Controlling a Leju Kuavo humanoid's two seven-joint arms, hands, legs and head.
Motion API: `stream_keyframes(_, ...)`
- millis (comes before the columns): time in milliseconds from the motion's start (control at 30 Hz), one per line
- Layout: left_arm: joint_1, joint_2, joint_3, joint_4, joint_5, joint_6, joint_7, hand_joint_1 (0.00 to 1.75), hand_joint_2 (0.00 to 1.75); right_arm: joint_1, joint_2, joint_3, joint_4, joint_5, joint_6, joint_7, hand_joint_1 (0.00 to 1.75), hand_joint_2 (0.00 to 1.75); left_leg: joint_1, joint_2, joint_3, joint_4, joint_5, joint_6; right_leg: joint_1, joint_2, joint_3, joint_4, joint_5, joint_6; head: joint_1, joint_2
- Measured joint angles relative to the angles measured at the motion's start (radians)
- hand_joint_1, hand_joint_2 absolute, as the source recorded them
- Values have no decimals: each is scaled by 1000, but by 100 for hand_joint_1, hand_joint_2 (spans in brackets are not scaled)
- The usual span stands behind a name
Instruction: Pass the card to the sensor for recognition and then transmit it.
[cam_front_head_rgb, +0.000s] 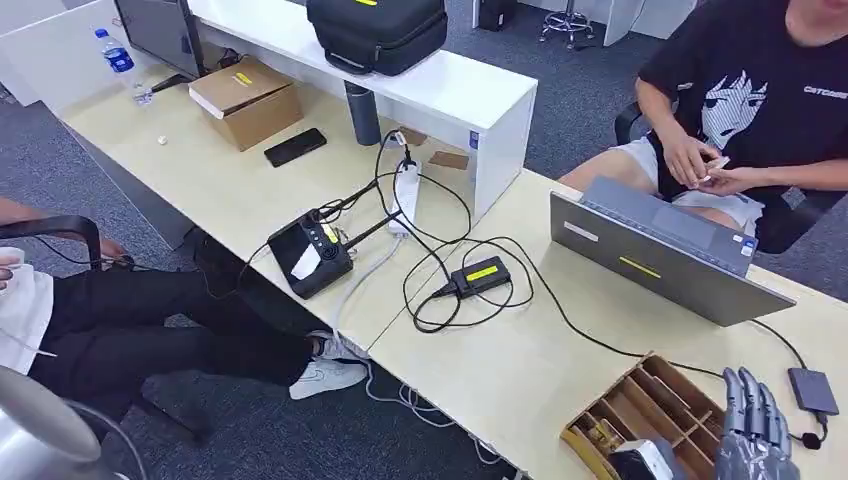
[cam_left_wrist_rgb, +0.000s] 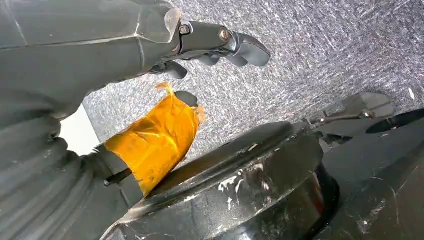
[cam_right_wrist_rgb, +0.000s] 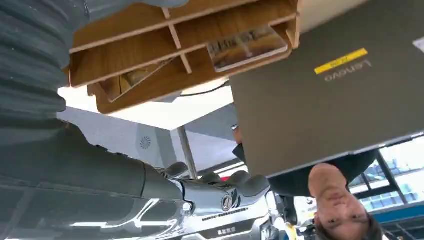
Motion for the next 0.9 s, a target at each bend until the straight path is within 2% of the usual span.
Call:
stream_keyframes(200,-3,0,0,0,-15,-3,3,0,175,-43,32,28,61,15,34,25,0,175,0,0,0,0,0,0,0,0,0,0,0,0,0,0)
stream_keyframes(433,-7,-1,0,0,-30,-6,11,0,175,-102,69,55,147,7,32,29,0,175,0,0,0,0,0,0,0,0,0,0,0,0,0,0)
stream_keyframes(800,-9,-1,0,0,-40,-10,11,0,175,-146,95,66,230,-10,32,27,0,175,0,0,0,0,0,0,0,0,0,0,0,0,0,0)
stream_keyframes(833,-9,-1,0,0,-40,-10,11,0,175,-147,95,66,235,-9,32,30,10,175,0,0,0,0,0,0,0,0,0,0,0,0,0,0)
stream_keyframes(867,-9,-1,0,0,-41,-10,11,0,175,-149,95,68,240,-8,32,35,37,175,0,0,0,0,0,0,0,0,0,0,0,0,0,0)
stream_keyframes(900,-9,-1,0,0,-41,-10,11,0,175,-149,95,68,244,-8,32,40,37,175,0,0,0,0,0,0,0,0,0,0,0,0,0,0)
